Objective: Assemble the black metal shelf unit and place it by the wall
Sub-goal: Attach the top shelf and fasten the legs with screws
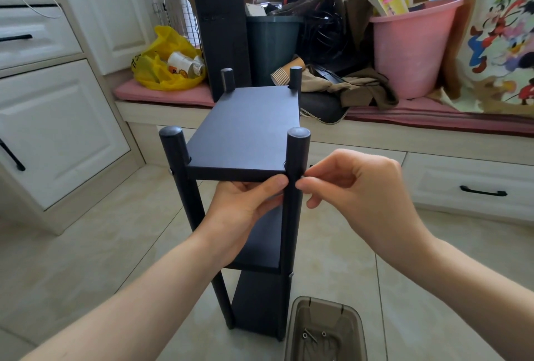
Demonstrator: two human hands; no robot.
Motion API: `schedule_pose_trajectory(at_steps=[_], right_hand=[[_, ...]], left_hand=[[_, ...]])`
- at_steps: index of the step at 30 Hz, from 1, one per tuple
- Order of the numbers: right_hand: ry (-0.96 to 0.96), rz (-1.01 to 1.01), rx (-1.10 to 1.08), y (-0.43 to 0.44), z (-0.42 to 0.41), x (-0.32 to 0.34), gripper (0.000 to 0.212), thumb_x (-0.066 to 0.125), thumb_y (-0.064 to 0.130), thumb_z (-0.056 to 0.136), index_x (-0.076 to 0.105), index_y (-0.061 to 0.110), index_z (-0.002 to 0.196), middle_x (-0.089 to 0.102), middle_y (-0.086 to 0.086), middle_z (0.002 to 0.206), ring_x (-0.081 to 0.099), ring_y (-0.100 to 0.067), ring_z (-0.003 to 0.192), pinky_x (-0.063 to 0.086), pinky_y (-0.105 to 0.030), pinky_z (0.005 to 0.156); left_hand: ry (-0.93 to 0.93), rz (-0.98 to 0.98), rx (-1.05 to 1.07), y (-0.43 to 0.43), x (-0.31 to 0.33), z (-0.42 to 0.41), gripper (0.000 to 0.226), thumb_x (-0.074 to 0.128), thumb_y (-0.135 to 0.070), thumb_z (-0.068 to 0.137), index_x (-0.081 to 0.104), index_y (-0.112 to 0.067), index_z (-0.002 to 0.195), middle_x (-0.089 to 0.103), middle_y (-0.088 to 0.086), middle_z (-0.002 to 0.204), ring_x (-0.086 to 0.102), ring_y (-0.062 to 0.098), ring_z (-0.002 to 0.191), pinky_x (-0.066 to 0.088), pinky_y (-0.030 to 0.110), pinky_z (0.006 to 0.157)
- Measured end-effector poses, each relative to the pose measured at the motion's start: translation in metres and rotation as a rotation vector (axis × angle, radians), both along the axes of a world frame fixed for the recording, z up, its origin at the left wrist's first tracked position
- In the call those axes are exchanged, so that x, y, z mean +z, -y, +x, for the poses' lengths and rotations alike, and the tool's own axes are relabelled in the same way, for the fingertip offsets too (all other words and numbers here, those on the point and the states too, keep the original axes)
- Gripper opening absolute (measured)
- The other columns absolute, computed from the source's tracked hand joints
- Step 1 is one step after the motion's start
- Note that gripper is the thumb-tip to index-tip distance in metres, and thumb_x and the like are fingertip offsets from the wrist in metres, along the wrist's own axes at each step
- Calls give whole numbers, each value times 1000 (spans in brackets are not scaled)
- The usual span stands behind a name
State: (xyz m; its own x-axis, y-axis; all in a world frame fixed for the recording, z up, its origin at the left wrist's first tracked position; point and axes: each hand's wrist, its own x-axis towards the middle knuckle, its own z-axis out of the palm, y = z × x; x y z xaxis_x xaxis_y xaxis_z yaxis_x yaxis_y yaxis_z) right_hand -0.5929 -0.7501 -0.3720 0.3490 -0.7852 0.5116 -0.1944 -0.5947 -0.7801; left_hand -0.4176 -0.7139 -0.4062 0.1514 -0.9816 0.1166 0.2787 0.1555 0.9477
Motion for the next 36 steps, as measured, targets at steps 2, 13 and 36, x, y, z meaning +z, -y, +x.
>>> schedule_pose_trajectory(at_steps=[2, 13, 36], right_hand=[[-10, -4, 3, 0, 0, 0, 11, 83, 15, 75, 73, 13, 77, 71, 2, 62, 70, -9, 57, 54, -17, 64], [-27, -117, -6, -1, -1, -6, 12, 82, 10, 78, 71, 12, 83, 71, 7, 70, 71, -4, 66, 57, -20, 72], [-33, 68, 85, -6, -7, 1, 25, 76, -2, 80, 73, 21, 85, 75, 7, 74, 73, -6, 70, 57, -19, 77]], left_hand=[[3, -1, 0, 0, 0, 0, 42, 67, -19, 80, 67, -5, 119, 75, 12, 114, 72, 25, 107, 59, 30, 84], [-7, -15, -8, 0, -1, 2, 50, 68, -19, 79, 63, -2, 126, 74, 13, 117, 71, 28, 109, 59, 31, 86], [12, -26, 0, 0, 0, 2, 40, 65, -15, 83, 66, 0, 120, 74, 16, 114, 72, 30, 107, 59, 34, 87]])
